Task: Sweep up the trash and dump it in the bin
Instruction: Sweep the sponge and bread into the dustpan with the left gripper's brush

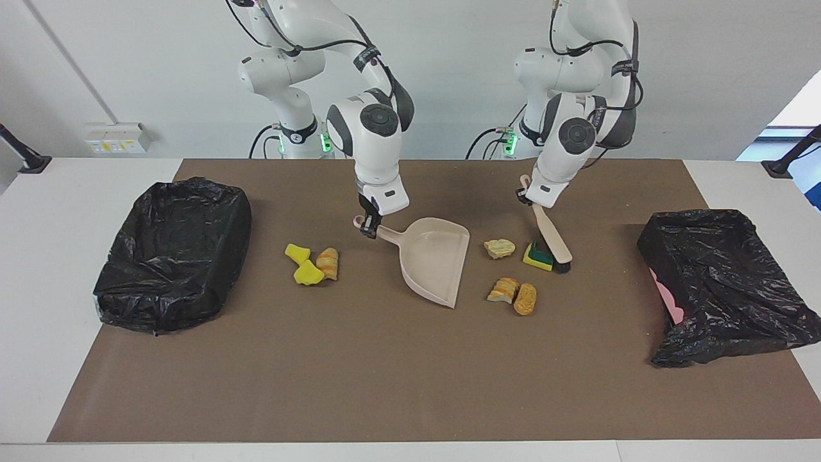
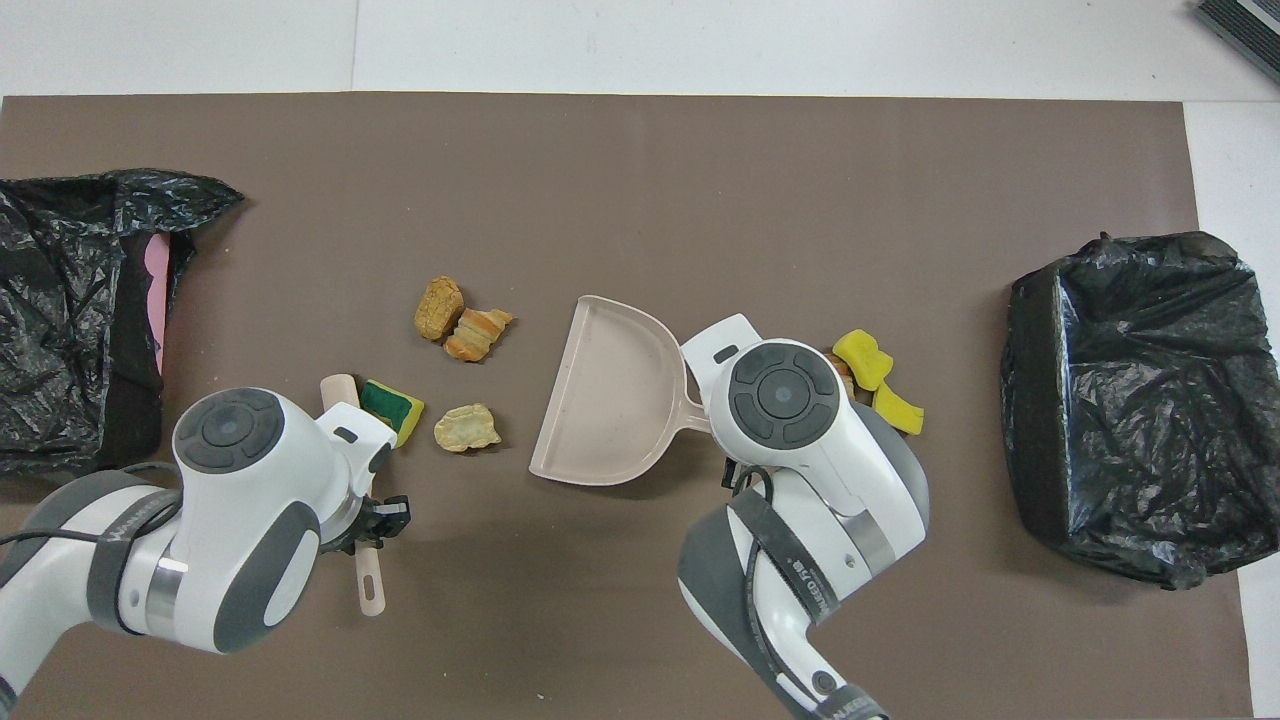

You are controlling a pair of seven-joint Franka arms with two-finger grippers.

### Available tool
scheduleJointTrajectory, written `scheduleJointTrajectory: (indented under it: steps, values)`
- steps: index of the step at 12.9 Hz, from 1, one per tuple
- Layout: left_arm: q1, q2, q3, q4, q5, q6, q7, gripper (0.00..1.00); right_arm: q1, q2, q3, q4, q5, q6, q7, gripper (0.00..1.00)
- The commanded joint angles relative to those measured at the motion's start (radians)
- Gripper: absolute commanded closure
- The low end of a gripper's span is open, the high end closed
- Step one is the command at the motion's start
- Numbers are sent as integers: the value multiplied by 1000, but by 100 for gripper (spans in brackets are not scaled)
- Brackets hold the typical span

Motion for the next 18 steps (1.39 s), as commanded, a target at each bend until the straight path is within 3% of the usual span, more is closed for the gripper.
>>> scheduleJointTrajectory:
  steps: [1, 7, 11, 13, 16, 18]
  values:
    - [-74, -19, 13, -33, -68, 61, -15, 100, 5, 1, 6, -3, 20, -13, 9, 100]
    - [-277, -18, 11, -9, -220, 114, 34, 100, 5, -1, 6, -3, 22, -19, 14, 100]
    - [-378, 34, 11, 103, -329, 108, 28, 100, 5, -1, 6, -3, 20, -19, 17, 100]
    - [-366, 50, 17, 172, -330, 53, 35, 100, 5, -1, 6, -3, 20, -19, 17, 100]
    - [-261, 62, 28, 310, -309, -100, 84, 100, 5, -1, 6, -3, 22, -19, 17, 100]
    - [-222, 71, 31, 314, -218, -81, 121, 100, 5, -1, 6, -3, 22, -19, 17, 100]
